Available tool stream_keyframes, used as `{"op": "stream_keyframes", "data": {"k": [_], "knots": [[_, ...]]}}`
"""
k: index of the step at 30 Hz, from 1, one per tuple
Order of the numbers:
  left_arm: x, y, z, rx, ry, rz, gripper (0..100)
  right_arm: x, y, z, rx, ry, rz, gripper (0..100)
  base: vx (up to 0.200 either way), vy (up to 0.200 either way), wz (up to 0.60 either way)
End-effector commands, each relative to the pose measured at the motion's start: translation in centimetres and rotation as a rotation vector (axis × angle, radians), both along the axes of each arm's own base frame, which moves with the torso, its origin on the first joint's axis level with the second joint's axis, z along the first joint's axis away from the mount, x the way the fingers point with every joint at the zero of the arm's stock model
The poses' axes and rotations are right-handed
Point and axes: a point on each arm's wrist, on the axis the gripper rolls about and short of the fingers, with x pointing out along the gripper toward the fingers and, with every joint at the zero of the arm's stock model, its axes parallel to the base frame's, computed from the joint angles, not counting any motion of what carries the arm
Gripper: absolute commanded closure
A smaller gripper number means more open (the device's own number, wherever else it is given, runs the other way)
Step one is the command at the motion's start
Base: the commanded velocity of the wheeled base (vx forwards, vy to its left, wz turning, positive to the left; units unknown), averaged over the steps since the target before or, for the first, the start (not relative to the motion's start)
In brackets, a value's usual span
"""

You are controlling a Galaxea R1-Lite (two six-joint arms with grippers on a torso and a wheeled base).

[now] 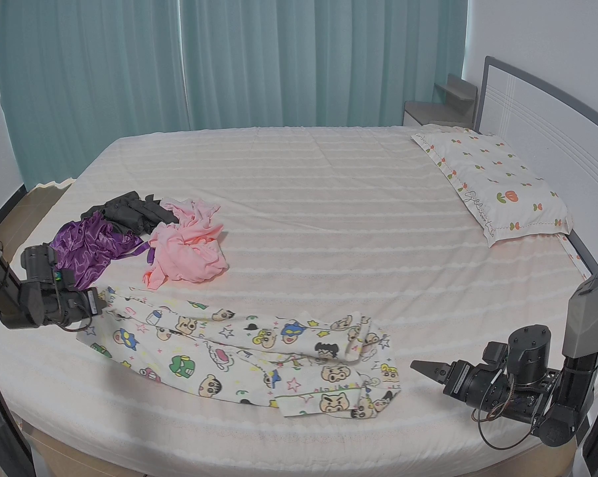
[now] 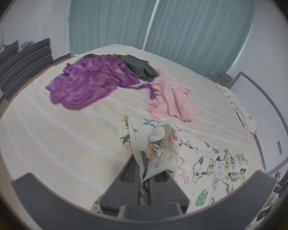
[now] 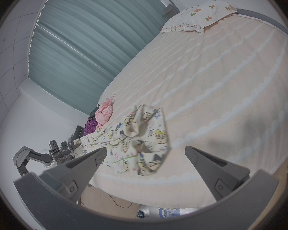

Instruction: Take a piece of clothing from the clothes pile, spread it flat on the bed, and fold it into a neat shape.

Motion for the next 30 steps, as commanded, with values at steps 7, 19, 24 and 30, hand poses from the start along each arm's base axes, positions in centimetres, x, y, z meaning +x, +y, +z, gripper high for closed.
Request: {"op": "stream_keyframes", "data": {"k": [7, 19, 24, 30], "knots": [[-1.3, 4.8, 6.0, 0.06, -0.063, 0.109, 100, -0.3, -0.2, 0.0, 0.0, 0.0, -0.003, 0, 0.0, 0.0, 0.0], [-1.1, -13.4, 6.7, 0.142, 0.009, -0.118, 100, -0.2, -0.3, -0.1, -0.001, 0.005, -0.005, 0, 0.0, 0.0, 0.0], [-1.2, -20.6, 6.0, 0.144, 0.009, -0.209, 100, -0.2, -0.3, 0.0, -0.001, 0.003, -0.006, 0, 0.0, 0.0, 0.0], [-0.8, -26.1, 4.1, 0.12, 0.038, -0.276, 100, -0.2, -0.3, 0.0, -0.002, 0.003, -0.004, 0, 0.0, 0.0, 0.0]]}}
